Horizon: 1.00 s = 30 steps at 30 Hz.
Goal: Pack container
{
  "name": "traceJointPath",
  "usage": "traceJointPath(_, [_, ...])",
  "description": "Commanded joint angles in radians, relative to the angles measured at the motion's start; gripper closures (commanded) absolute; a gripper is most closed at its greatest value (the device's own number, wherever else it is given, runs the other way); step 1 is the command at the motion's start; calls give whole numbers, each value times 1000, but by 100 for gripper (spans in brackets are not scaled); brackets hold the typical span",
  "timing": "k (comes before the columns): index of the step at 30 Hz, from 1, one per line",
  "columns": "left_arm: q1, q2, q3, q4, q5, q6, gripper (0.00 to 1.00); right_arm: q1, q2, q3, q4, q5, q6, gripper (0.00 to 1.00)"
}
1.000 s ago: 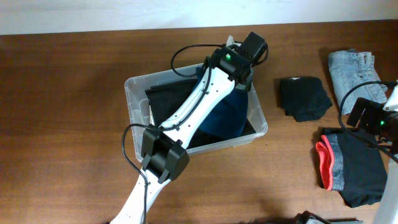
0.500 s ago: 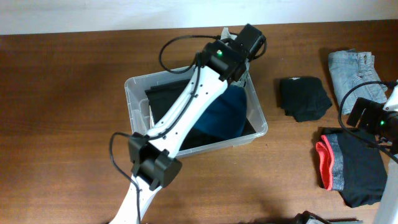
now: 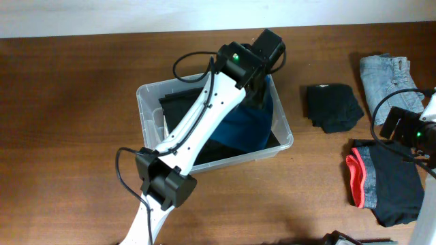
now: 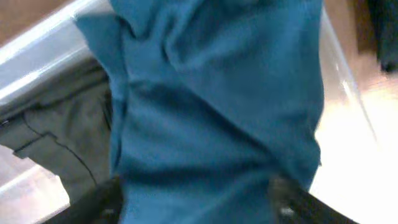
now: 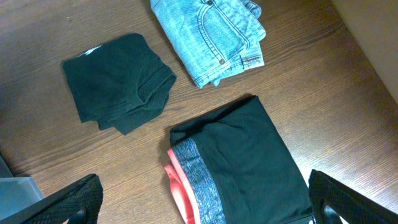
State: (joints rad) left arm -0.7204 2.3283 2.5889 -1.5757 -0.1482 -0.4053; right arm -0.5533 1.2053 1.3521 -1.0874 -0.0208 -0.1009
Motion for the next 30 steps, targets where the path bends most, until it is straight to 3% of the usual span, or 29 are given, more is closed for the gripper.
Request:
traceJointPath(1, [-5, 30, -4, -32, 57, 11, 43, -3, -3, 10, 3, -2, 9, 2])
traceJointPath(5, [-6, 58, -6, -72, 91, 18, 91, -3, -3, 10, 3, -2, 9, 2])
traceJointPath(6, [-6, 64, -6, -80, 117, 34, 98, -3, -3, 10, 3, -2, 9, 2])
traceJointPath(30, [-126, 200, -10, -67, 258, 97, 100, -3, -3, 10, 3, -2, 9, 2])
